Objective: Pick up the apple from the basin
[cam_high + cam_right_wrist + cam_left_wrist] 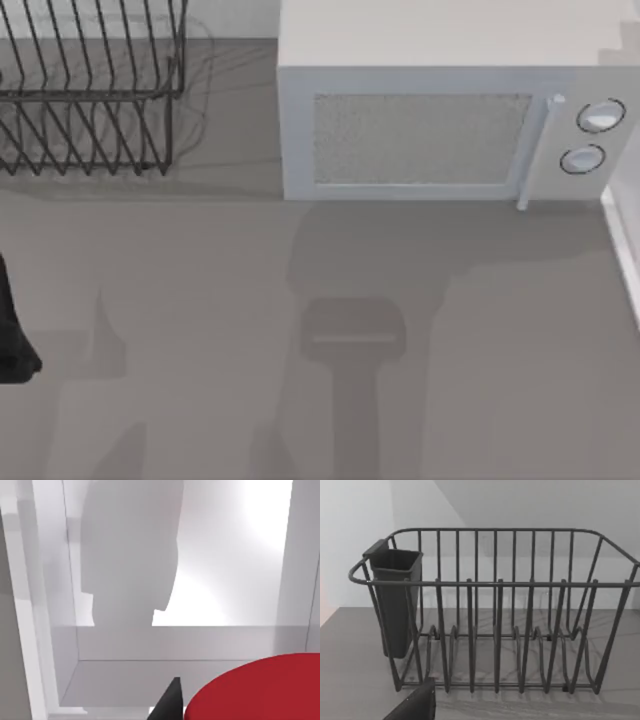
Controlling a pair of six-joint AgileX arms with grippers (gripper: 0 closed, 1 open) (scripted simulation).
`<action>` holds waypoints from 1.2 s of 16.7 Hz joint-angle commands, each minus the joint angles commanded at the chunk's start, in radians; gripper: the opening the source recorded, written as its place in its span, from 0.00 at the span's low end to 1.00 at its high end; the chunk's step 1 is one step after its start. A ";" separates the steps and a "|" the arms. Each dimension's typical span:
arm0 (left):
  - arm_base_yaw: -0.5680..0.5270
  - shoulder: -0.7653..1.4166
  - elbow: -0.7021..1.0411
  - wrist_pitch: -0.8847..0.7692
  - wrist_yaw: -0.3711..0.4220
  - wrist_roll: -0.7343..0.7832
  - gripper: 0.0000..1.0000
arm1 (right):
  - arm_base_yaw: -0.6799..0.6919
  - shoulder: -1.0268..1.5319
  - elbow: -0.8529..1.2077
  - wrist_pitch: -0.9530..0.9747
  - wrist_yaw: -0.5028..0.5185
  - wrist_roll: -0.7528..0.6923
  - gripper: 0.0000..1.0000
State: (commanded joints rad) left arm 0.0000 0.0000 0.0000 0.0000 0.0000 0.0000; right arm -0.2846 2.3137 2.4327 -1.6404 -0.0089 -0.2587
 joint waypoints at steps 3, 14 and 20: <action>0.000 0.000 0.000 0.000 0.000 0.000 1.00 | 0.003 0.001 -0.002 0.002 -0.001 0.002 0.00; 0.000 0.000 0.000 0.000 0.000 0.000 1.00 | 0.338 -0.276 -0.386 0.068 0.030 0.375 0.00; 0.000 0.000 0.000 0.000 0.000 0.000 1.00 | 0.602 -0.446 -0.681 0.197 0.021 0.605 0.00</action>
State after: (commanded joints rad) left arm 0.0000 0.0000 0.0000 0.0000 0.0000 0.0000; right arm 0.3178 1.8678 1.7512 -1.4436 0.0120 0.3464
